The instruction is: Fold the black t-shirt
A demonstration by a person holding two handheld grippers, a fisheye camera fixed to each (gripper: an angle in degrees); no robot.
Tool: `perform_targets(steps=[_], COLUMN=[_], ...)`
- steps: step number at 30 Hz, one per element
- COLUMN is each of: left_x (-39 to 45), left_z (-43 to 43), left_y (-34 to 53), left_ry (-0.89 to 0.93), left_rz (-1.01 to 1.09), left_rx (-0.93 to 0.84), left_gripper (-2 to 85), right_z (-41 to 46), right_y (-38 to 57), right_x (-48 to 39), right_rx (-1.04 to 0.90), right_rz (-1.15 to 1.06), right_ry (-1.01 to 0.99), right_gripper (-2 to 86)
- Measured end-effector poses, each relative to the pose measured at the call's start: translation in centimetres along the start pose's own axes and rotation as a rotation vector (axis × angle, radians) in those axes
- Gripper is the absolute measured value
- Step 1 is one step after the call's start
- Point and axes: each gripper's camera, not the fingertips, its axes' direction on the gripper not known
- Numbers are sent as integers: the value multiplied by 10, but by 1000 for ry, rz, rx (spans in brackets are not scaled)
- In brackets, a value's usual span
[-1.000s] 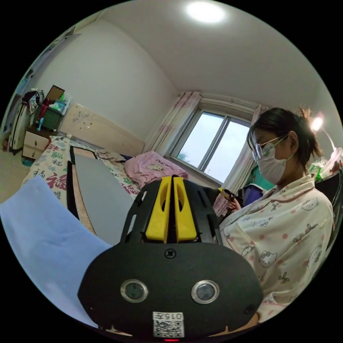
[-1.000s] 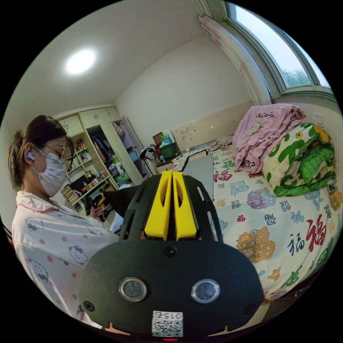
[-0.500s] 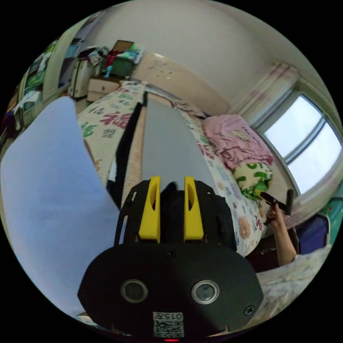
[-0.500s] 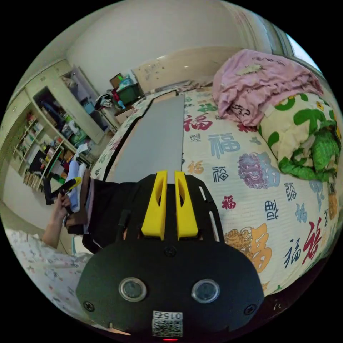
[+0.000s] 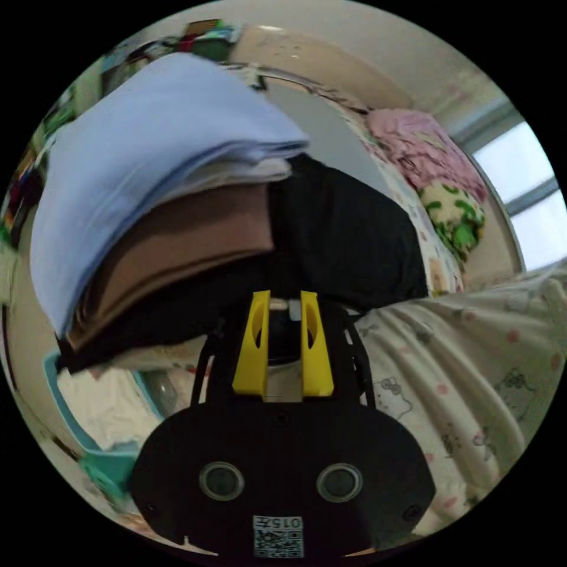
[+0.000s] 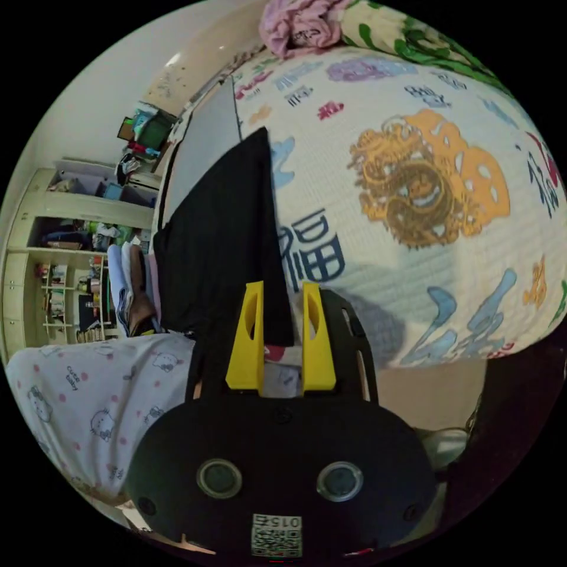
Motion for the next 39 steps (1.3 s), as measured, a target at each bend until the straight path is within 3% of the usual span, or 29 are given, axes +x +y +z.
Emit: perform_targets(steps=[3,9,11,14,20,25,30,34,39], left_x=[7,76,86,87,104,119,133,140,131], left_z=[12,26,38,46,56,61,63,61,72], left_y=[28,72,90,108,160,189,210,236,249], left_ry=[60,34,-48,30,79,100,133,242,382], left_rz=[-134,-103,-174,-309,-480,-493,-497,-570,-628], left_rx=[48,-35,-3,36,108,104,97,127,121], left_gripper=[68,95,123,132,98,70,60,78,97], right_z=[-13,-39,-47,-65,-94,-117,-138,-154,-155], right_y=[-13,-41,-47,-56,-72,-86,-92,-90,-92], right_x=[8,24,35,52,72,95,116,134,153], right_rx=[-26,-119,-115,-110,-129,-220,-226,-221,-213], right_rz=[-8,-78,-54,-23,-37,-102,-91,-71,-46], right_ry=[24,83,66,32,77,52,17,-45,-63], right_gripper=[101,88,85,83,70,18,22,73,62])
